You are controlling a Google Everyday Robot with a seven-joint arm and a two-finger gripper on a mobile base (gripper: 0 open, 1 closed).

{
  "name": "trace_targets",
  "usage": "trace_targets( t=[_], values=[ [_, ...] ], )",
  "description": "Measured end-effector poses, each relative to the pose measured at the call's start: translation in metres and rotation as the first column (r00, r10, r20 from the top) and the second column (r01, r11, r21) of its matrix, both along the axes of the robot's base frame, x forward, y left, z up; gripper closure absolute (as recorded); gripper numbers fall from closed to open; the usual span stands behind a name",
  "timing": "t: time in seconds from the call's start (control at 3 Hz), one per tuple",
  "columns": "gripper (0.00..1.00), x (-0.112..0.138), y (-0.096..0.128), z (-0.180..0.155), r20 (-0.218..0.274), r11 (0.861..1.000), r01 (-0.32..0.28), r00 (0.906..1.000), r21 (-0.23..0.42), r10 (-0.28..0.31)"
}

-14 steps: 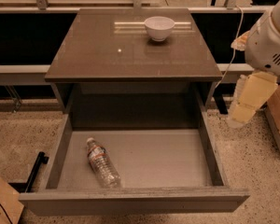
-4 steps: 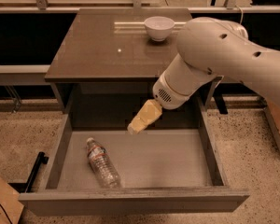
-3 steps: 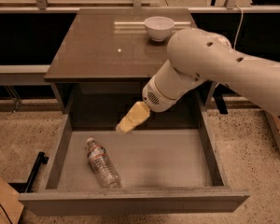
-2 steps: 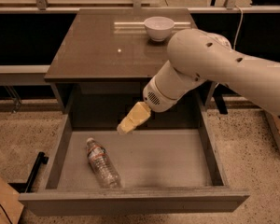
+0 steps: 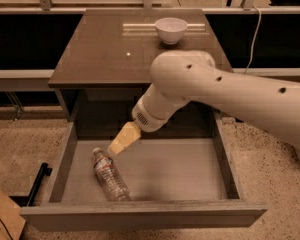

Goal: Pick water bottle from top drawer and place on counter

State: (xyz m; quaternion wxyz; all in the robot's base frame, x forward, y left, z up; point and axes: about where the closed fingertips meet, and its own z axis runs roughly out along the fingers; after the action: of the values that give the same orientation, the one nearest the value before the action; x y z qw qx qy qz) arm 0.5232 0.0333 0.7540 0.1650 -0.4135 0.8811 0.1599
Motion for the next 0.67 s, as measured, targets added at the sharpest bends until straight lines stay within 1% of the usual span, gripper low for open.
trace_targets(
  t=[0.33,0.67],
  values=[
    [0.00,0.0009,0.0368,-0.0244,0.002,0.998,0.026,0.9996,0.065,-0.027],
    [0.00,0.0049,0.0413,-0.0233,0.017,0.996,0.035,0.9992,0.081,-0.037]
  ],
)
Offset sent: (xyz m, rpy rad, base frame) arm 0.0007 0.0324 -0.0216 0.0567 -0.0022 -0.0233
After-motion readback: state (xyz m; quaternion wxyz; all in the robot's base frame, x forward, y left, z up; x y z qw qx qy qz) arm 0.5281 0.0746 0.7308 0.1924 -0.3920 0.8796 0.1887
